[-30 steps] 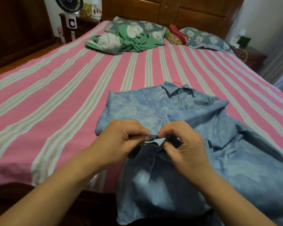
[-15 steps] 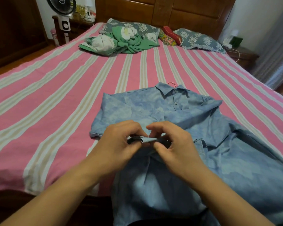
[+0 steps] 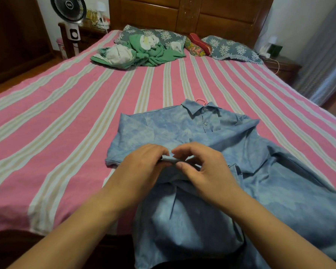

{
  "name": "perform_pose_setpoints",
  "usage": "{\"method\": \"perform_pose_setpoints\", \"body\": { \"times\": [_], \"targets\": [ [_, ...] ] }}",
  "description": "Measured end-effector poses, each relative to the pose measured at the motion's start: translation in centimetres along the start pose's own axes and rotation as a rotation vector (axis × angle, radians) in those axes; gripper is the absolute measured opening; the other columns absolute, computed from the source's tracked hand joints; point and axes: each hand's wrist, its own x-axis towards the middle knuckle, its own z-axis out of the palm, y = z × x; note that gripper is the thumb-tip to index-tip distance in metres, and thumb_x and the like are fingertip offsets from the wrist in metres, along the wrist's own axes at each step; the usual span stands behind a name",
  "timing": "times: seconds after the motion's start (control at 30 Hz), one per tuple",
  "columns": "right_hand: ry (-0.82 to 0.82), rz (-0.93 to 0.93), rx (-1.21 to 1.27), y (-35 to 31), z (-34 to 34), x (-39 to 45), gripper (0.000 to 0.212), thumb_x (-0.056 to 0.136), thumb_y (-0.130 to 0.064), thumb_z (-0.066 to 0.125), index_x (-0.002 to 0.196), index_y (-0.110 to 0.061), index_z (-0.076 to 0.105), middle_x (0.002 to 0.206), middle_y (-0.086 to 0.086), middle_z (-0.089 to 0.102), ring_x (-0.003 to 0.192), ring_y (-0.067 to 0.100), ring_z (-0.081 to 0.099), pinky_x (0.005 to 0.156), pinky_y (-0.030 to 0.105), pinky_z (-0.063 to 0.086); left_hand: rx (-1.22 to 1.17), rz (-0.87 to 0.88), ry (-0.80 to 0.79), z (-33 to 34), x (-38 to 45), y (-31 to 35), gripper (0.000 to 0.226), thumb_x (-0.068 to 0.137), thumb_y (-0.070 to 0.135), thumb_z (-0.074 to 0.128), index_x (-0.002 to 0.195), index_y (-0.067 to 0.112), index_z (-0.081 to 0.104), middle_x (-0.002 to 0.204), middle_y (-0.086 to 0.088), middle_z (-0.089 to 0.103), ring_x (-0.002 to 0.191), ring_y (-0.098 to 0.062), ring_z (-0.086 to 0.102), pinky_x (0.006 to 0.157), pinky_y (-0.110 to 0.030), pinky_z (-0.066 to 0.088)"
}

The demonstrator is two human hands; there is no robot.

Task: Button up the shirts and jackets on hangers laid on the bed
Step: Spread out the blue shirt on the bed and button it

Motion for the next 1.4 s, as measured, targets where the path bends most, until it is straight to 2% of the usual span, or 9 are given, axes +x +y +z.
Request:
{"method": "perform_pose_setpoints", "body": {
  "times": [0.2, 0.3, 0.43, 0.57, 0.7, 0.87, 1.03, 1.27, 1.4],
  "targets": [
    [0.015, 0.187, -0.299, 5.0, -6.0, 4.4, 0.018, 0.095, -0.014, 0.064, 0.111, -0.016, 0.072, 0.101, -0.008, 0.07, 0.093, 0.007, 0.065, 0.09, 0.024, 0.051, 0.259, -0.482, -0.028, -1.6, 1.0, -2.6, 0.041, 0.087, 0.023, 0.062, 0.127, 0.018, 0.06, 0.124, -0.012, 0.059, 0.117, -0.038, 0.051, 0.099, -0.048, 0.043],
    [-0.006, 0.355, -0.538, 11.9, -9.9, 10.1, 0.024, 0.097, -0.011, 0.055, 0.115, -0.013, 0.071, 0.114, 0.004, 0.071, 0.104, 0.024, 0.064, 0.09, 0.033, 0.048, 0.222, -0.418, -0.056, -0.4, 4.5, -3.2, 0.043, 0.092, 0.027, 0.061, 0.135, 0.022, 0.058, 0.133, -0.01, 0.059, 0.124, -0.035, 0.049, 0.106, -0.047, 0.039],
    [-0.058, 0.467, -0.735, 23.0, -12.1, 17.8, 0.037, 0.094, -0.003, 0.048, 0.126, -0.011, 0.064, 0.128, 0.015, 0.065, 0.114, 0.036, 0.059, 0.095, 0.043, 0.05, 0.093, -0.426, -0.598, 2.9, 13.2, -5.4, 0.047, 0.098, 0.056, 0.051, 0.139, 0.033, 0.054, 0.139, 0.002, 0.058, 0.126, -0.018, 0.055, 0.099, -0.028, 0.039],
    [-0.124, 0.615, -0.782, 33.2, -12.2, 23.4, 0.046, 0.097, -0.003, 0.046, 0.142, -0.007, 0.051, 0.14, 0.022, 0.056, 0.124, 0.04, 0.054, 0.101, 0.044, 0.047, 0.431, -0.3, -1.161, 5.5, 19.0, -10.7, 0.069, 0.089, 0.073, 0.053, 0.151, 0.053, 0.03, 0.152, 0.01, 0.04, 0.132, -0.018, 0.051, 0.108, -0.033, 0.038],
    [-0.385, 0.659, -0.782, 37.6, -10.8, 24.4, 0.027, 0.097, -0.018, 0.053, 0.118, -0.004, 0.062, 0.122, 0.022, 0.065, 0.106, 0.038, 0.062, 0.086, 0.038, 0.05, 0.427, -0.289, -1.356, 7.1, 20.3, -12.5, 0.07, 0.086, 0.074, 0.052, 0.15, 0.057, 0.029, 0.15, 0.01, 0.028, 0.135, -0.022, 0.047, 0.115, -0.039, 0.034],
    [-0.074, 0.633, -0.535, 28.7, -14.6, 24.3, 0.026, 0.101, -0.029, 0.051, 0.082, -0.012, 0.053, 0.086, 0.014, 0.064, 0.075, 0.033, 0.054, 0.063, 0.04, 0.037, 0.225, -0.479, -1.129, 5.4, 19.8, -10.3, 0.055, 0.089, 0.056, 0.057, 0.142, 0.043, 0.049, 0.139, 0.005, 0.05, 0.131, -0.022, 0.053, 0.111, -0.031, 0.039],
    [-0.041, 0.555, -0.296, 11.4, -23.6, 23.3, 0.02, 0.099, -0.03, 0.061, 0.081, -0.025, 0.07, 0.079, -0.01, 0.065, 0.079, 0.013, 0.06, 0.074, 0.04, 0.049, 0.084, -0.449, -0.025, -3.7, 27.6, -1.3, 0.03, 0.099, 0.029, 0.058, 0.126, 0.02, 0.065, 0.126, -0.001, 0.057, 0.117, -0.024, 0.056, 0.1, -0.03, 0.041],
    [0.103, 0.419, -0.131, -8.8, -37.1, 26.0, 0.033, 0.093, -0.022, 0.068, 0.089, -0.055, 0.072, 0.079, -0.005, 0.065, 0.079, 0.01, 0.063, 0.071, 0.022, 0.046, 0.054, -0.044, -0.057, -16.5, 38.8, 15.2, 0.023, 0.101, 0.036, 0.057, 0.106, 0.019, 0.071, 0.14, -0.007, 0.047, 0.126, -0.03, 0.046, 0.097, -0.045, 0.045],
    [0.202, 0.181, -0.176, -12.3, -42.6, 25.3, 0.017, 0.094, -0.02, 0.064, 0.104, -0.025, 0.077, 0.101, -0.012, 0.071, 0.098, 0.005, 0.064, 0.088, 0.014, 0.046, 0.056, -0.166, 0.057, -22.6, 40.5, 19.5, 0.033, 0.099, 0.036, 0.057, 0.087, 0.01, 0.074, 0.146, -0.003, 0.04, 0.127, -0.02, 0.047, 0.098, -0.031, 0.043]
  ]
}}
